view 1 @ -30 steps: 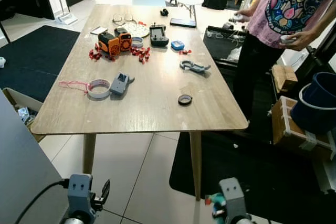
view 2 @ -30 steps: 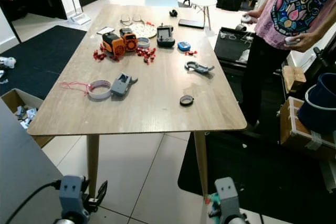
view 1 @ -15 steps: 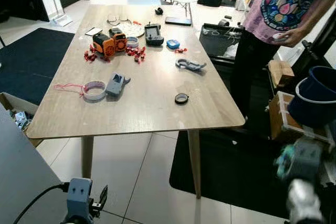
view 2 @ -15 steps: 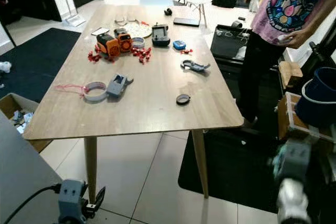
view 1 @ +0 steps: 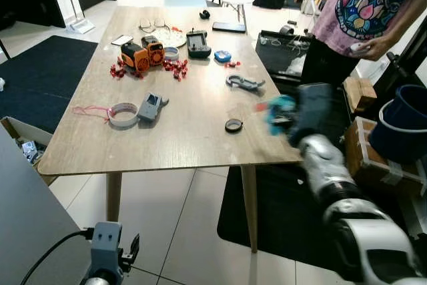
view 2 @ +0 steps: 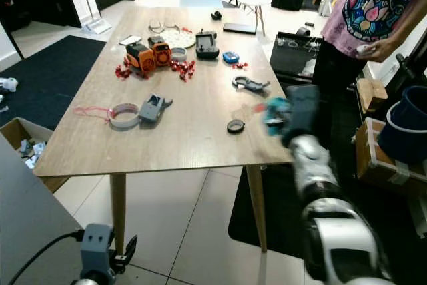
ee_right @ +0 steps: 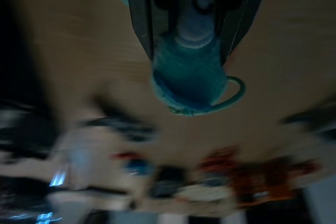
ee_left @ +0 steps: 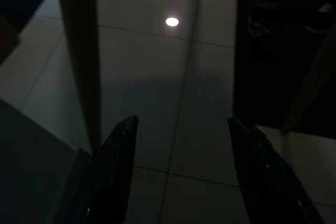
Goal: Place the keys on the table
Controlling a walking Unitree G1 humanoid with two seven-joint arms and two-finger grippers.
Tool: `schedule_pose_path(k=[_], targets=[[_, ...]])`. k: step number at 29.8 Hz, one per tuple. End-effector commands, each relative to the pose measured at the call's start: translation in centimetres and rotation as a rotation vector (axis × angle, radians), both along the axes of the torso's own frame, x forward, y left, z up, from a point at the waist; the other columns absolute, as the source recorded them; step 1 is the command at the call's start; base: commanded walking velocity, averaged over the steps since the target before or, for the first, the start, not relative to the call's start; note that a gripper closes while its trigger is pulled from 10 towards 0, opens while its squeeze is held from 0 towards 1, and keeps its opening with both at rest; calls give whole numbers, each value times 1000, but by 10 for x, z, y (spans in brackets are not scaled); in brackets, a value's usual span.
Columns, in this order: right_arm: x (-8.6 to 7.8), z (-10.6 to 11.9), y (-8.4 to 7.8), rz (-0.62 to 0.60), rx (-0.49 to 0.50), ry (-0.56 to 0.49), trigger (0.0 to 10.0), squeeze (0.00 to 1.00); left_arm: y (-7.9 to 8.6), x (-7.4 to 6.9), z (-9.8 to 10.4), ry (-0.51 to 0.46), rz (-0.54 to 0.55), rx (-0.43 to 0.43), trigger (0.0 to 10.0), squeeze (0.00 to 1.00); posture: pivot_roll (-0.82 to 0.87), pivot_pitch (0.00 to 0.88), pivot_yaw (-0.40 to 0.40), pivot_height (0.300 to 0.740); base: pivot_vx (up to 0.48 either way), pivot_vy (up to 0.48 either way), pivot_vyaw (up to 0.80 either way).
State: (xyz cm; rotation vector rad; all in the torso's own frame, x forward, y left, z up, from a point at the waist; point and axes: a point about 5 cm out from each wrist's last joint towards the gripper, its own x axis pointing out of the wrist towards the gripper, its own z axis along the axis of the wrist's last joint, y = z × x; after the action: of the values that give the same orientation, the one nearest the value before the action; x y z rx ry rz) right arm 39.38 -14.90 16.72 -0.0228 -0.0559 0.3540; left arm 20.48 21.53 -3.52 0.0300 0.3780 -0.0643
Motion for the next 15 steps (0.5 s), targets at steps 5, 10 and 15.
schedule_pose_path(k=[5,10,15], targets=[[-5,-13,38,188,-56,74,10000,0,0,-10,-8,44,20,-4,10000,0,60,33,-43,740,0,0,0],[-5,-14,42,187,-61,74,10000,0,1,-11,-8,45,26,-4,10000,0,62,38,-43,740,0,0,0],[-1,-8,35,115,-45,53,10000,0,1,-11,-9,52,24,-3,10000,0,56,40,-37,740,0,0,0]])
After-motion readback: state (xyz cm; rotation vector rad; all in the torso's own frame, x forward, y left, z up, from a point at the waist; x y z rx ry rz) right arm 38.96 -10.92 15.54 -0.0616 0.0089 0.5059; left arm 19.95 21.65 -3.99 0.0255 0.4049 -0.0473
